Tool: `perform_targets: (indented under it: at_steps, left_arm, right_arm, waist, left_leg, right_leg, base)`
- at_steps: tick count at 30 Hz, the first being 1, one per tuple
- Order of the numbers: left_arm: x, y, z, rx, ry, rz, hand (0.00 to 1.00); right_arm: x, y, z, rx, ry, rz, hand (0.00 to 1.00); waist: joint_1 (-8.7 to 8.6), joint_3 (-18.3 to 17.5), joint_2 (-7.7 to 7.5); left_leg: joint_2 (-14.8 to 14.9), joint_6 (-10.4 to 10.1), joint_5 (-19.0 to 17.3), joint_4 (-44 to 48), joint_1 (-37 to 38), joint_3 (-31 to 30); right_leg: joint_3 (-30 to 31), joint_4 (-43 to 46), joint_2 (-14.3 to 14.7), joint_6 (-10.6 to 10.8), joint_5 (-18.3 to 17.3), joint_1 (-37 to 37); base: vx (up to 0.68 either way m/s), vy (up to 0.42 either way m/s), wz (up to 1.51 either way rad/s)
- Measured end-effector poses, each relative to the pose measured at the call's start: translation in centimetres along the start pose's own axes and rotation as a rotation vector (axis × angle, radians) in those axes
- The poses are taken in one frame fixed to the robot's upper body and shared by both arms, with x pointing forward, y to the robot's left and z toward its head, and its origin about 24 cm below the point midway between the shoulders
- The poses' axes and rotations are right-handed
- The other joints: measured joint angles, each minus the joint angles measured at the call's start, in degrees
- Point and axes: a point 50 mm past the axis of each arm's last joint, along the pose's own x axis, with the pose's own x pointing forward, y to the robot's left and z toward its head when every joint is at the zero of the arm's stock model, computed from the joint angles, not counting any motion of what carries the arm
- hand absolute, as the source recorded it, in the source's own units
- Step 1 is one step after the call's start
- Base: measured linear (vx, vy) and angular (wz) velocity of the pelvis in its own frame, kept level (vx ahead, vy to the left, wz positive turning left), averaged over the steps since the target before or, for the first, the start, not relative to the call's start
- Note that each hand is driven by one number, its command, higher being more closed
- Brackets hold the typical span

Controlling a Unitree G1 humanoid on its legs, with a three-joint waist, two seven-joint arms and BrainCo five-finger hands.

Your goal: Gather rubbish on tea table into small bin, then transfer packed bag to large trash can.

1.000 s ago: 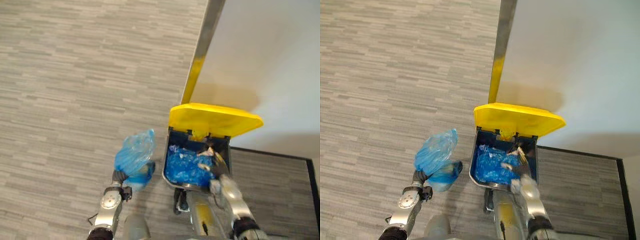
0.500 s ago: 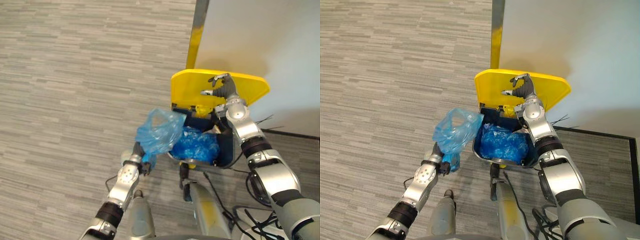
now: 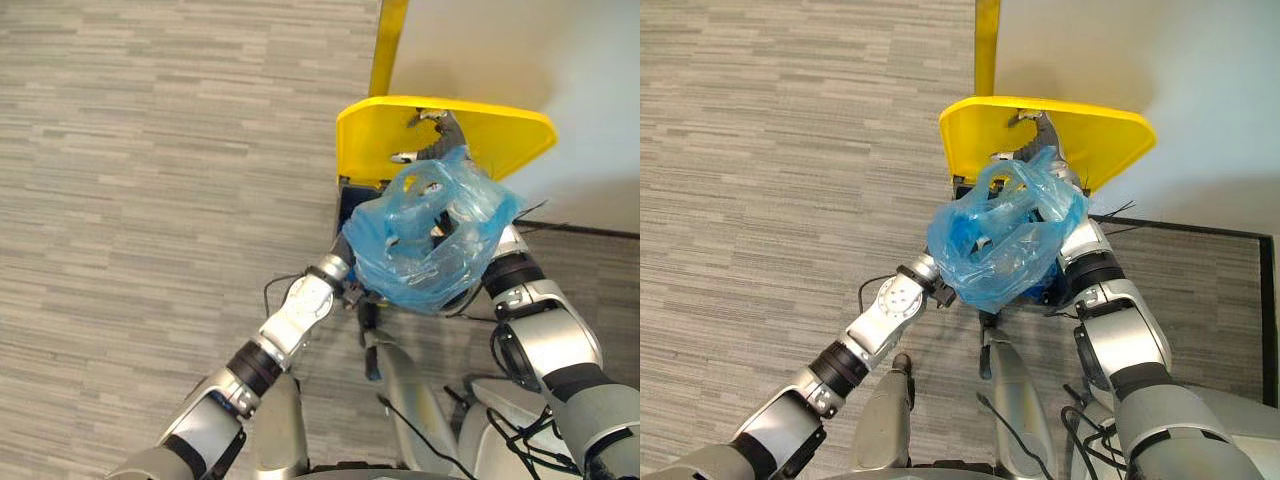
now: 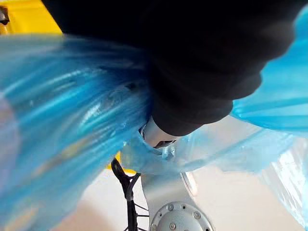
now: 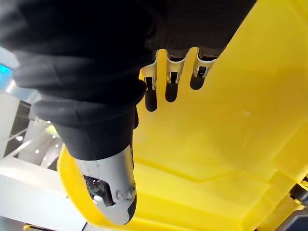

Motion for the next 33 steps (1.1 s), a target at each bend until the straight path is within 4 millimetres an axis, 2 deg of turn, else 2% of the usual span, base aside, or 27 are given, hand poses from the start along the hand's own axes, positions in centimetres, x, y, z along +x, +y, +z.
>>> perform_targets:
  at_steps: [4, 6, 7, 9, 13, 14, 19, 24, 29, 33]
  left_arm:
    - [0.2, 1.7, -3.5, 0.150, 0.187, 0.040, 1.00]
    - [0.4, 1.9, -4.2, 0.204, 0.234, 0.036, 1.00]
    - [0.5, 2.0, -4.3, 0.229, 0.246, 0.034, 1.00]
    - [1.2, 2.4, -4.4, 0.292, 0.274, 0.033, 1.00]
    - [2.2, 1.5, -3.4, 0.270, 0.238, 0.065, 1.00]
    - [2.2, 1.5, -3.5, 0.269, 0.248, 0.074, 0.00]
    - [2.0, 1.9, -4.0, 0.288, 0.279, 0.088, 0.00]
    - [1.6, 2.4, -4.7, 0.278, 0.330, 0.117, 0.00]
    - [0.4, 2.9, -6.2, 0.284, 0.399, 0.130, 0.00]
    - [-2.9, 4.1, -8.7, 0.285, 0.504, 0.160, 0.00]
  right_arm:
    - [0.0, 0.2, 0.9, 0.022, -0.039, 0.002, 0.00]
    - [-0.4, 0.5, 1.3, 0.057, -0.065, 0.006, 0.00]
    - [-0.6, 0.8, 1.4, 0.070, -0.077, 0.009, 0.00]
    - [-1.3, 2.5, 2.4, 0.137, -0.126, 0.028, 0.00]
    - [-2.6, 4.1, 3.3, 0.215, -0.180, 0.043, 0.00]
    - [-3.0, 4.7, 3.6, 0.243, -0.191, 0.052, 0.00]
    - [-3.8, 5.5, 4.6, 0.303, -0.232, 0.058, 0.00]
    - [-3.9, 5.6, 4.5, 0.308, -0.232, 0.058, 0.00]
    - [-4.9, 5.3, 2.2, 0.278, -0.176, 0.062, 0.00]
    - [-6.4, 4.8, -0.9, 0.228, -0.087, 0.062, 0.00]
  waist:
    - [-0.61, 2.0, -1.73]
    - [-0.64, 2.3, -2.27]
    - [-0.67, 2.4, -2.49]
    - [-0.72, 3.8, -4.05]
    - [-0.18, 4.1, -4.56]
    - [-0.06, 4.1, -4.58]
    - [0.00, 4.0, -4.65]
    - [-0.09, 4.0, -4.75]
    - [-0.49, 3.8, -4.95]
    - [-1.00, 3.5, -5.33]
  left_leg:
    - [0.0, 0.1, -0.2, 1.1, -2.6, 0.5]
    - [0.2, -0.1, -1.1, 3.5, -5.3, 0.5]
    - [0.3, -0.1, -1.6, 4.5, -6.3, 0.5]
    - [0.9, -0.1, -3.0, 7.8, -8.6, 1.3]
    - [1.3, 0.6, -5.0, 11.2, -11.1, 3.5]
    - [1.8, 0.9, -5.5, 11.9, -11.2, 4.7]
    - [3.2, 1.4, -6.4, 12.2, -10.6, 8.4]
    - [3.1, 1.5, -6.5, 10.0, -7.6, 10.3]
    - [2.1, 1.4, -5.7, 7.2, -3.3, 10.0]
    - [0.9, 0.8, -4.4, 3.8, 1.1, 8.5]
  right_leg:
    - [0.5, 1.3, 0.0, -0.1, -0.2, -3.0]
    - [0.4, 3.6, 0.0, -0.4, -0.5, -5.6]
    - [0.3, 4.4, 0.0, -0.6, -0.7, -6.5]
    - [0.5, 7.3, 0.2, -0.5, -1.6, -9.2]
    - [2.1, 8.7, 0.5, -0.7, -1.8, -12.2]
    - [3.0, 8.8, 0.9, -0.6, -1.7, -12.4]
    - [4.9, 8.8, 1.9, -0.6, -1.6, -13.2]
    - [6.5, 9.1, 2.0, -0.6, -1.7, -12.4]
    - [6.2, 8.7, 1.0, -0.5, -2.4, -8.6]
    - [4.6, 6.7, -0.3, -0.1, -2.7, -3.8]
  base:
    - [0.01, -0.010, -0.06]
    - [0.02, -0.012, -0.06]
    - [0.02, -0.009, -0.11]
    - [0.00, -0.008, -0.18]
    - [0.01, 0.025, -0.28]
    - [0.01, 0.054, -0.35]
    - [0.05, 0.015, -0.25]
    - [0.09, 0.024, -0.15]
    - [0.04, 0.025, 0.13]
    - [0.02, 0.017, 0.28]
